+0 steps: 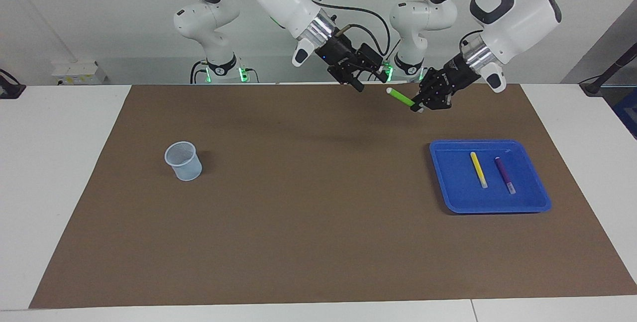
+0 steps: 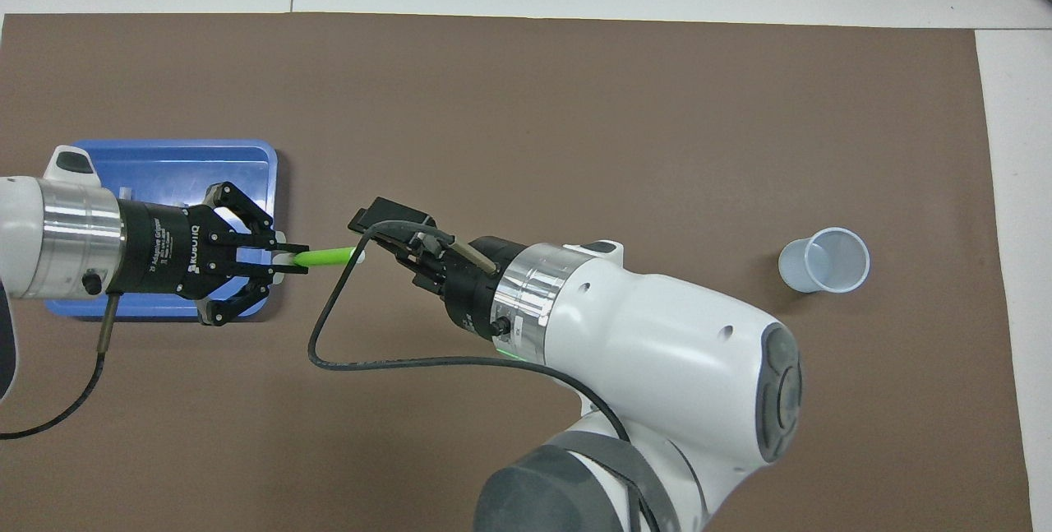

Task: Transfer and insert pens with both arms
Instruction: 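Lift the green pen toward the right gripper while the right gripper reaches it, then close the right gripper on the green pen while the left gripper opens, then carry the green pen into the white cup with the right gripper, then withdraw the right gripper from the cup while the left gripper reaches the yellow pen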

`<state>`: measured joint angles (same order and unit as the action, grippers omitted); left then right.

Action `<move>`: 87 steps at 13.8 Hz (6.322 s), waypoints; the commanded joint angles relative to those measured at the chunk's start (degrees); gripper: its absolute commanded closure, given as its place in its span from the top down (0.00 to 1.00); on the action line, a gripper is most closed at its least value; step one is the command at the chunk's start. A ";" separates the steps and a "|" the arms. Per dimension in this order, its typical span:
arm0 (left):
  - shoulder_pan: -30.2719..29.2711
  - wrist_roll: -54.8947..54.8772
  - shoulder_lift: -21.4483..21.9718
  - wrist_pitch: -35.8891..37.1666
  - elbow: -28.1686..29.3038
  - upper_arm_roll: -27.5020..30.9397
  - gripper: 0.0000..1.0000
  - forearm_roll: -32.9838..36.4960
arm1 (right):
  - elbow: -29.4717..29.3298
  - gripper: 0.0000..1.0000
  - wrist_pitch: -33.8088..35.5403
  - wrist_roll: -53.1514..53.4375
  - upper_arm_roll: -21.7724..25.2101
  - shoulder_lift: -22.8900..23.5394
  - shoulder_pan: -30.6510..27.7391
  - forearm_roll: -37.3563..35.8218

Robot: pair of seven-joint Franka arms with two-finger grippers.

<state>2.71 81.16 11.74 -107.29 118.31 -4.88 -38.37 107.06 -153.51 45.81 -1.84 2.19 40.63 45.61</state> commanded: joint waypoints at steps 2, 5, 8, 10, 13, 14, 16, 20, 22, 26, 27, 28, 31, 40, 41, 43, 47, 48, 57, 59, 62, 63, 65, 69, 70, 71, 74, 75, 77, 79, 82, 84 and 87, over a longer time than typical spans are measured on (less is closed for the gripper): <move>0.81 1.37 5.75 -2.66 6.14 0.66 0.00 -1.53 | -1.33 0.97 -3.99 -0.72 -0.62 2.73 2.09 0.36; 0.81 2.16 5.84 -2.66 6.14 0.66 0.00 -1.53 | -1.33 0.96 -3.99 -0.90 -0.70 4.14 2.96 0.27; 0.81 2.51 5.84 -2.66 6.14 0.66 0.00 -1.53 | -1.33 0.75 -4.08 -0.90 -0.70 4.49 3.50 0.27; 0.81 2.69 5.84 -2.66 6.14 0.66 0.00 -1.53 | -1.42 0.70 -4.08 -0.55 -0.70 4.49 4.11 0.27; 0.90 2.95 6.10 -2.57 6.14 0.66 0.00 -1.53 | -1.42 0.52 -4.17 -0.81 -0.70 4.49 4.20 0.27; 0.90 2.95 6.10 -2.57 6.14 0.66 0.00 -1.53 | -1.42 0.50 -4.86 -0.81 -0.70 4.49 4.20 0.27; 0.90 2.95 6.19 -2.48 6.14 0.66 0.00 -1.53 | -1.42 0.49 -6.10 -0.90 -0.70 4.58 4.29 0.27; 0.90 3.04 6.19 -2.39 6.14 0.66 0.00 -1.53 | -1.33 0.32 -6.19 -0.90 -0.70 4.58 4.29 0.27; 0.90 3.04 6.28 -2.31 6.14 0.66 0.00 -1.53 | -1.33 0.19 -6.27 -0.99 -0.70 4.67 4.29 0.27; 0.90 3.65 6.28 -2.39 6.14 0.66 0.00 -1.53 | -1.16 0.00 -7.68 -0.90 -0.70 4.93 4.20 0.27; 0.90 3.66 6.28 -2.39 6.05 0.66 0.00 -1.53 | -1.15 0.00 -7.68 -0.90 -0.70 4.93 4.20 0.27; 1.16 3.66 6.28 -2.48 6.05 0.66 0.00 -1.53 | -1.15 0.00 -7.68 -0.90 -0.70 5.02 4.20 0.35; 1.60 3.22 6.19 -2.92 5.96 0.66 0.82 -1.44 | -1.24 0.00 -7.68 -0.90 -0.70 5.02 4.11 0.44; -0.50 -3.17 6.28 -2.92 5.96 1.01 1.00 -1.27 | -0.45 0.00 1.62 -17.31 -0.44 4.23 -0.54 0.18; -1.55 -7.03 6.28 -2.57 5.96 1.10 1.00 -0.92 | -0.28 0.00 4.16 -19.34 -0.35 4.14 -1.85 0.09; -3.14 -16.25 6.28 -0.73 5.88 1.18 1.00 1.26 | 0.51 0.00 10.39 -25.21 -0.18 3.27 -4.92 -4.10; -4.89 -34.26 6.28 1.65 5.53 1.27 1.00 10.84 | 0.34 0.00 26.73 -36.37 -0.44 1.07 -14.67 -18.17; -5.60 -38.66 6.19 1.82 5.44 1.27 1.00 12.77 | 0.25 0.00 30.43 -39.97 -0.35 0.37 -16.96 -19.41; -11.13 -69.80 2.59 -2.47 5.00 1.27 0.99 27.02 | 0.51 0.00 48.92 -78.82 -0.44 -3.06 -35.51 -47.70; -11.58 -74.63 0.40 -4.75 4.74 1.27 0.99 29.48 | 0.87 0.00 48.83 -84.37 -0.53 -3.24 -38.50 -51.23; -12.28 -80.35 -4.60 -9.67 4.47 1.36 0.98 31.43 | 4.46 0.00 45.51 -88.26 -0.53 -4.29 -41.15 -53.17; -12.98 -81.76 -6.10 -11.08 4.21 1.36 0.97 31.43 | 5.69 0.00 44.62 -88.17 -0.53 -4.73 -41.33 -53.17; -13.16 -83.88 -9.09 -14.51 4.12 1.36 0.97 31.43 | 8.85 0.00 40.94 -88.09 -0.53 -5.09 -41.33 -53.17; -13.34 -86.95 -13.58 -20.57 4.03 1.36 0.95 31.43 | 11.58 0.00 36.71 -87.12 -0.53 -4.56 -41.24 -53.08; -13.34 -87.48 -14.80 -22.24 4.03 1.36 0.95 31.43 | 12.20 0.00 35.92 -87.12 -0.53 -4.47 -41.33 -53.08; -13.34 -88.27 -16.21 -24.00 3.86 1.36 0.95 32.30 | 12.73 0.00 35.13 -87.12 -0.53 -4.21 -41.24 -53.08; -14.13 -90.47 -20.60 -26.91 2.11 1.36 0.95 34.59 | 12.47 1.00 34.77 -87.64 -0.53 -3.15 -41.33 -52.91; -14.22 -91.52 -21.75 -27.70 1.75 1.36 0.95 34.59 | 12.29 1.00 34.68 -87.47 -0.53 -3.15 -41.42 -52.65; -14.31 -91.97 -23.59 -29.28 1.40 1.36 0.94 34.59 | 11.51 1.00 34.77 -86.95 -0.62 -3.24 -40.46 -52.29; -14.31 -93.19 -25.53 -31.47 1.22 1.36 0.93 34.59 | 10.01 1.00 35.29 -84.33 -0.62 -3.24 -37.74 -52.21; -14.39 -93.46 -26.51 -32.63 1.22 1.36 0.86 34.59 | 9.83 1.00 35.65 -78.17 -0.62 -3.33 -35.62 -50.64; -14.31 -93.46 -27.12 -32.80 1.22 1.36 0.79 34.59 | 9.74 1.00 35.39 -76.67 -0.62 -3.24 -34.91 -48.09; -14.31 -93.55 -27.74 -33.07 1.31 1.27 0.66 34.59 | 9.83 1.00 35.82 -68.43 -0.62 -3.33 -34.39 -39.14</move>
<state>-10.93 -11.92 -14.91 -139.63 120.42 -3.17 -4.98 116.94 -118.25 -27.21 -2.34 -0.72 6.17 1.89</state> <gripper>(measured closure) 0.291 0.000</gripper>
